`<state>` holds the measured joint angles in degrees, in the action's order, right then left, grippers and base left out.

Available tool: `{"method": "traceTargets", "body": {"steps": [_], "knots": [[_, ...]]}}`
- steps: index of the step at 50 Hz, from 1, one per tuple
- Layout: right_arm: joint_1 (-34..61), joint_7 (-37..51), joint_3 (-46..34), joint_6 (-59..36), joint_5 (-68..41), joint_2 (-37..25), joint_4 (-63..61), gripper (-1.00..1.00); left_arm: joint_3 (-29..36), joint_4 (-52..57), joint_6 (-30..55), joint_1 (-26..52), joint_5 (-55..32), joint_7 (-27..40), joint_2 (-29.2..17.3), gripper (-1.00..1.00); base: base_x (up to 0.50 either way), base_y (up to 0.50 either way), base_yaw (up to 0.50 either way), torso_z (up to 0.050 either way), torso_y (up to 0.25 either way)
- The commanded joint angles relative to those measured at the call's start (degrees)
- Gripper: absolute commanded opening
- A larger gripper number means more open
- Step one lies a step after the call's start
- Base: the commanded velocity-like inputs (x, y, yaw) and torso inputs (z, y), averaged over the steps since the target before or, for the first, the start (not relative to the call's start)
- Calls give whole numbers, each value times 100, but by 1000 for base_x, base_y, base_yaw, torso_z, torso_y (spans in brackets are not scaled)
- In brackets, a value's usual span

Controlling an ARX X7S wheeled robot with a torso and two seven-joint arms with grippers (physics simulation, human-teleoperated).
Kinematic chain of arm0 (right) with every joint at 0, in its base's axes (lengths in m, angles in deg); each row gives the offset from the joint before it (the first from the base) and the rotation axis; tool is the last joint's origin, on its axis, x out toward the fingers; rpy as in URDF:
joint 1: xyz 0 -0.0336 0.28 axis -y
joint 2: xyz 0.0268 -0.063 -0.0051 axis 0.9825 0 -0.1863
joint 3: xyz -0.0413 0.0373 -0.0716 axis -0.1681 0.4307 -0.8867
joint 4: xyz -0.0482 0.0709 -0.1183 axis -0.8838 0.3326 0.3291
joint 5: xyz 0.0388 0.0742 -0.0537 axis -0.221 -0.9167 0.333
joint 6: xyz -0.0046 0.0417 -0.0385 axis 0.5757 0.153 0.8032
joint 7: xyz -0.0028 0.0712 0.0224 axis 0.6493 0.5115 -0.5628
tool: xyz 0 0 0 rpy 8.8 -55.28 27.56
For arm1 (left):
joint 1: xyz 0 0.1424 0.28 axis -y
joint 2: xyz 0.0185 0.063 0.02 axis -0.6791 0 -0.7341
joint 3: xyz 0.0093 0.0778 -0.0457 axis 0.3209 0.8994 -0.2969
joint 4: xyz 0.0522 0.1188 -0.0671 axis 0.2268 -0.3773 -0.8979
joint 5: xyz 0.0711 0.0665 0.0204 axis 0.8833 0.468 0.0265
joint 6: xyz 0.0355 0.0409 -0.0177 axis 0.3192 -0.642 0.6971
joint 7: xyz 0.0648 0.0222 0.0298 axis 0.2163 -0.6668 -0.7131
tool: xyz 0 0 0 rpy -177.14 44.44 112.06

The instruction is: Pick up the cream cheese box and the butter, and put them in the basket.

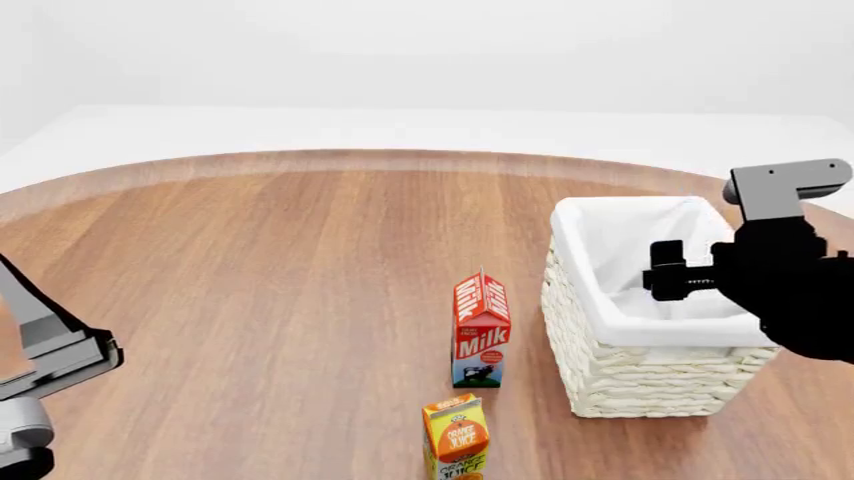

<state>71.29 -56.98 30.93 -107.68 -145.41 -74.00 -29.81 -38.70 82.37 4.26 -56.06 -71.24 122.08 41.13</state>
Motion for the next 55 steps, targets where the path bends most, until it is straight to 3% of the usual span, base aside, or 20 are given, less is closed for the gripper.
{"method": "traceTargets", "body": {"steps": [1, 17, 26, 40, 49, 55], "knots": [[22, -154, 139, -40, 117, 69, -106, 100, -126, -1, -77, -25, 99, -123, 109, 100, 0, 0, 0, 0, 0], [117, 285, 531, -355, -559, -350, -1250, 100, -121, 11, -59, -16, 86, -107, 90, 100, 0, 0, 0, 0, 0], [-357, 864, 1087, -339, -1728, -1048, -3154, 100, -159, 41, -66, -41, 54, -87, 77, 100, 0, 0, 0, 0, 0], [-602, 1718, 1559, -44, -3084, -1587, -5227, 100, -179, 45, -96, -64, 34, -62, 63, 100, 0, 0, 0, 0, 0], [-397, 1993, 1379, -139, -3477, -1348, -5979, 100, -171, 51, -106, -86, 42, -53, 54, 100, 0, 0, 0, 0, 0], [-213, 2577, 890, -204, -3948, -758, -6569, 100, -181, 53, -116, -111, 41, -44, 46, 100, 0, 0, 0, 0, 0]]}}
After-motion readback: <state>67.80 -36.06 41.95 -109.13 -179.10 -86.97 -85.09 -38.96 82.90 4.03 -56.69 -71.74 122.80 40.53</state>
